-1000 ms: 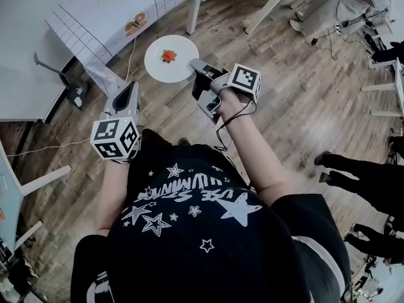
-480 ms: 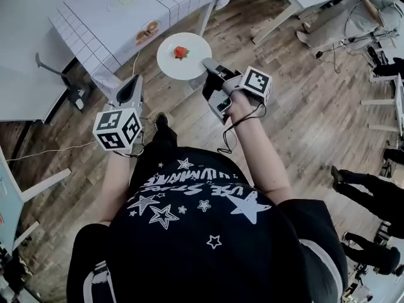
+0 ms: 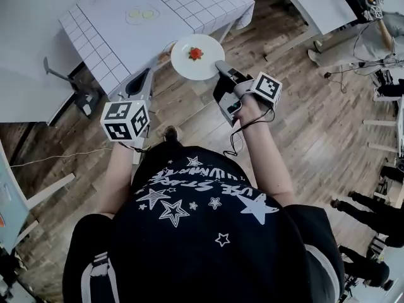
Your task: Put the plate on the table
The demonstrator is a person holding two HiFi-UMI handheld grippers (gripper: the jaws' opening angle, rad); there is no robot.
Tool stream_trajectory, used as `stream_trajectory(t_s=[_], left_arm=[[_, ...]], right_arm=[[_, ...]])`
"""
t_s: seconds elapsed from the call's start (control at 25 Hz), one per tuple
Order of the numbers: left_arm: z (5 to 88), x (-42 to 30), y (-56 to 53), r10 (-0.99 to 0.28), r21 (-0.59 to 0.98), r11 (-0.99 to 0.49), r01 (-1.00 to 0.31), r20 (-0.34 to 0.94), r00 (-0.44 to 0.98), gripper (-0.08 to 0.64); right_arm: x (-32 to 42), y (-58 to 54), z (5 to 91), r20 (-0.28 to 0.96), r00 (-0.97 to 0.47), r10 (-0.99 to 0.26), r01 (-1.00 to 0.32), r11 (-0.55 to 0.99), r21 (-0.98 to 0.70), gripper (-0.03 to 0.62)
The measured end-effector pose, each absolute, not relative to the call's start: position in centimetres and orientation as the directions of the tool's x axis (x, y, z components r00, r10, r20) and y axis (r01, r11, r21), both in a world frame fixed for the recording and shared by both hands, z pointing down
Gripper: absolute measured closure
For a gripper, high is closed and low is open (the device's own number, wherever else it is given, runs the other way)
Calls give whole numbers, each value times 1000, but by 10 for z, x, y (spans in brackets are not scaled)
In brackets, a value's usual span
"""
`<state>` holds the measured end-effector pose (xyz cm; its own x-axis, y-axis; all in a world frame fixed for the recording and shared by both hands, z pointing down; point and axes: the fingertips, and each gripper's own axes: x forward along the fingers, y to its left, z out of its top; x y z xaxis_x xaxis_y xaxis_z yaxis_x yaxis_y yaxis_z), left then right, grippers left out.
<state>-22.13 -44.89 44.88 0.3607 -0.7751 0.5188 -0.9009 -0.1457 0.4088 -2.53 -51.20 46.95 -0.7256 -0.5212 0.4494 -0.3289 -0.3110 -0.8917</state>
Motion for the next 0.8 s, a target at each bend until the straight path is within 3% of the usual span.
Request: stream_trajectory(t_s=[0.16,0.28,0.44,0.68,0.8], left_arm=[[422,-205,-371,-813,394,-80,-915,505,289,551],[450,-174,-294,-851,400,-27,-916,472,231,551],[479,-185,-292,-911,318,-24,-948,383,151,551],[463,-186,-251,-822,396,20,-918,529,210,551],[451,-204,-264,-822,394,18,-919,529,211,551]], right_arm=[[-12,-450,448,433,-768,-472,-332,-285,-899,571],[17,-389,471,421,-792,-442,-358,-223,-907,571],[-1,-398,500,292,-855,-429,-283,-86,-955,571],[12,-353,480,425,-804,-415,-336,-272,-902,571],[-2,-370,464,417,-801,-430,-328,-266,-906,571]])
